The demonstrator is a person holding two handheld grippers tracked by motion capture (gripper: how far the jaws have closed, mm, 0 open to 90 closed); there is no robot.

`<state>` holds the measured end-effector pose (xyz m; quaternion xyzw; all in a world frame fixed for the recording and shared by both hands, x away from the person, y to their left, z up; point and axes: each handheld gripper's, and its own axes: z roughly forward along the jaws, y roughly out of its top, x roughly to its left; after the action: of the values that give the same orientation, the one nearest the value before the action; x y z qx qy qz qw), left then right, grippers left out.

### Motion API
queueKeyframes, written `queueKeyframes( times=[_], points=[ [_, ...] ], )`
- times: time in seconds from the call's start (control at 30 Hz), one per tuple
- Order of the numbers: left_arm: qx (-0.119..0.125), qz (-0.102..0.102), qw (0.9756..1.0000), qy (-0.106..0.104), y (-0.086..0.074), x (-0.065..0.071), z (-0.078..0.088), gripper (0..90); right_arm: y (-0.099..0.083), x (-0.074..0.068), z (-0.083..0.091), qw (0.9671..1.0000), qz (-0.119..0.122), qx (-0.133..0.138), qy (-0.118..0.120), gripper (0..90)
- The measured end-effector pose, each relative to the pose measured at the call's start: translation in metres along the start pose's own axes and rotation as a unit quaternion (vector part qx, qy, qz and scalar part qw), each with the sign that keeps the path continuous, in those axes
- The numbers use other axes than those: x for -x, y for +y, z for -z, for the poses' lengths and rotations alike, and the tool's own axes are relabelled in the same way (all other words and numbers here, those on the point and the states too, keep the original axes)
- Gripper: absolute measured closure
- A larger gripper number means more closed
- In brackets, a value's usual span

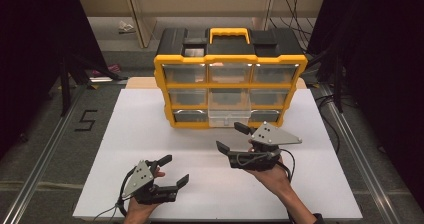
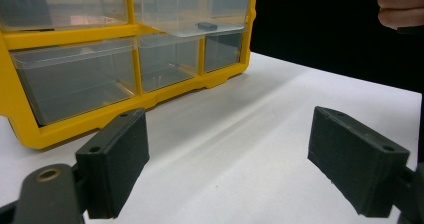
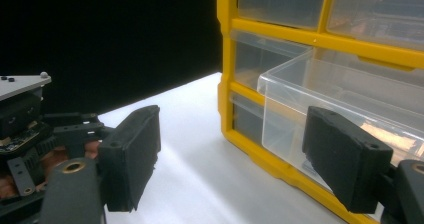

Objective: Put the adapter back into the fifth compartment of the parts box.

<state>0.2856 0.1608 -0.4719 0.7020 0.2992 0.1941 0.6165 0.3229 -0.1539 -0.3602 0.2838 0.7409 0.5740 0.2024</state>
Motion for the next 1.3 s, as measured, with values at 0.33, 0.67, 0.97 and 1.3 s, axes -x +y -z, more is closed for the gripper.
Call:
queueKeyframes(
  times=[0.33, 0.67, 0.97, 1.3],
  points=[
    [0.000, -0.002, 1.0000, 0.000, 0.000, 0.000, 0.000, 16.0, -0.013, -0.001, 0.005, 1.0000, -0.003, 0.001, 0.002, 24.0],
    [0.001, -0.002, 1.0000, 0.000, 0.000, 0.000, 0.000, 16.0, -0.028, 0.000, 0.013, 0.9999, -0.008, 0.007, 0.003, 23.7],
    [0.001, -0.002, 1.0000, -0.001, 0.000, 0.000, 0.000, 16.0, -0.042, 0.002, 0.017, 0.9999, -0.010, -0.003, -0.004, 20.8],
    [0.001, -0.002, 1.0000, -0.003, 0.000, 0.001, 0.000, 16.0, -0.050, 0.001, 0.021, 1.0000, -0.007, 0.005, -0.002, 19.4]
  ],
)
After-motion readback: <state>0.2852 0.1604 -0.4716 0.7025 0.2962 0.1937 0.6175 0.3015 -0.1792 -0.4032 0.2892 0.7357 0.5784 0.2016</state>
